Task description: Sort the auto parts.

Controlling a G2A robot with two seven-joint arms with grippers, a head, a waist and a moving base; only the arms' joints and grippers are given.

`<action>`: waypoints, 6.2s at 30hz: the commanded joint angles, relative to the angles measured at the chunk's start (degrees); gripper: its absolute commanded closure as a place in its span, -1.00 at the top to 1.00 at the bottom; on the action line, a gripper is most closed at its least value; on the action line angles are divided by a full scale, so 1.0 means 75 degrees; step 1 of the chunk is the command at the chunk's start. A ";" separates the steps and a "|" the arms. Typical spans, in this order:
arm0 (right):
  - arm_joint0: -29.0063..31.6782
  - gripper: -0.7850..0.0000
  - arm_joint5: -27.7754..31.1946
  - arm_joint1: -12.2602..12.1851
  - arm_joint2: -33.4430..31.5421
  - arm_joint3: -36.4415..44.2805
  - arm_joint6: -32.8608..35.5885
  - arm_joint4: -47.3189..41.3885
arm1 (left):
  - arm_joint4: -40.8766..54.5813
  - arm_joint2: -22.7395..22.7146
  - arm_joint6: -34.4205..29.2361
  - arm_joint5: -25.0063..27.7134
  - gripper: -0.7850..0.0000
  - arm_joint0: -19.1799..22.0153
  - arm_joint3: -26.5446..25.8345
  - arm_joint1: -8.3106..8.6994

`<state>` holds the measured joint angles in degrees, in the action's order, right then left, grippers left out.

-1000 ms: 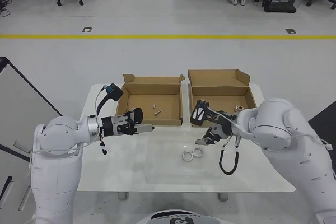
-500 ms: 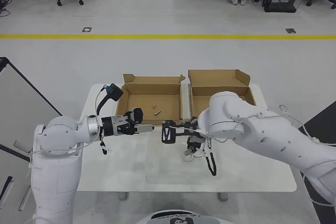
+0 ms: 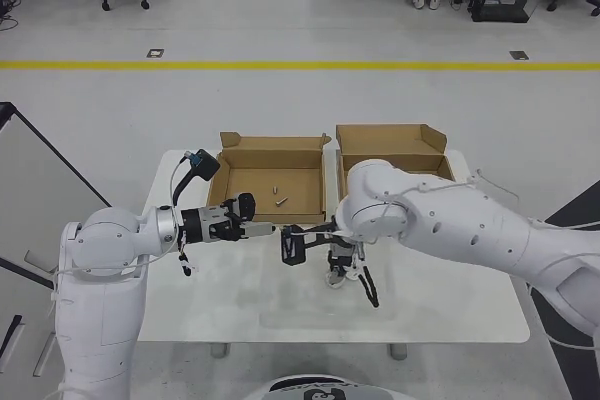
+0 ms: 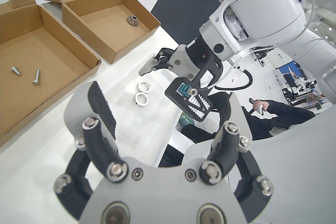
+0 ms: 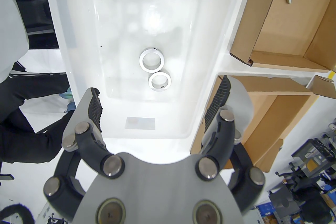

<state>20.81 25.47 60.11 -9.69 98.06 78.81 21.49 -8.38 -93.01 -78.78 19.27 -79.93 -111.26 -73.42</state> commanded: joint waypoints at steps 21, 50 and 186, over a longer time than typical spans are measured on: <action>0.0818 1.00 -0.0195 0.0295 -0.0007 -0.0269 0.0195 0.1008 | 0.0000 0.0000 0.0000 0.0000 1.00 0.0000 0.0000 0.0000; 0.1515 -0.11 0.0068 0.0766 -0.0007 -0.1693 -0.0067 0.1708 | 0.0000 0.0000 0.0000 0.0000 1.00 0.0000 0.0000 0.0000; 0.2790 -1.00 0.1942 -0.0811 -0.4961 0.0636 -0.1937 -1.1858 | 0.0000 0.0000 0.0000 0.0000 1.00 0.0000 0.0000 0.0000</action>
<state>41.53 40.51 53.68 -45.98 102.65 63.82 -66.94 -8.38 -93.01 -78.78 19.27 -79.93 -111.26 -73.41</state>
